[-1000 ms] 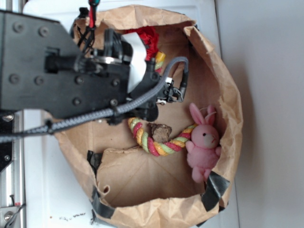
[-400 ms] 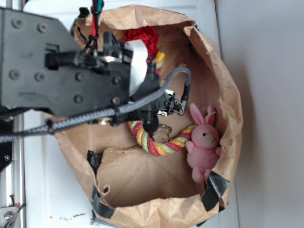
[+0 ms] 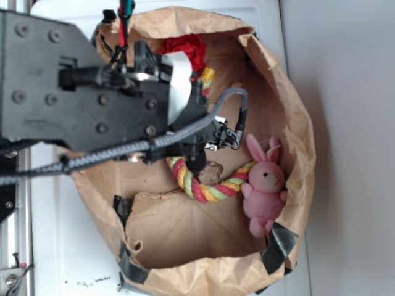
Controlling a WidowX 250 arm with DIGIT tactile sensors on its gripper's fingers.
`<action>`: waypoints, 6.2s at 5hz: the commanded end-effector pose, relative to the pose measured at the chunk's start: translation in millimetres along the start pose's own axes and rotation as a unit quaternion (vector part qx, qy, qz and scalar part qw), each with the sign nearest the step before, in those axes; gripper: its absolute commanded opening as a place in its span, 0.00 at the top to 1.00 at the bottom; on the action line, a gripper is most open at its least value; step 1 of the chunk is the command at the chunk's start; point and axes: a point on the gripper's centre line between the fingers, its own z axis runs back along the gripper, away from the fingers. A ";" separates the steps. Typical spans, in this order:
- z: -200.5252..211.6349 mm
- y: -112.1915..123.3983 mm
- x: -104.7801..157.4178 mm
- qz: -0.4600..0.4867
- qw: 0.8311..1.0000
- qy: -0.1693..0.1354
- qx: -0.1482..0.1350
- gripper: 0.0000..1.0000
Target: Grab the red paper.
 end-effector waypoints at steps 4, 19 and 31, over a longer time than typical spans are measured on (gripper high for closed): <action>-10.6 5.1 71.8 0.028 0.999 -0.004 -0.023 0.00; -43.1 48.3 61.6 0.135 0.986 -0.081 0.059 0.00; -11.1 17.7 55.4 -0.154 0.975 -0.053 -0.149 1.00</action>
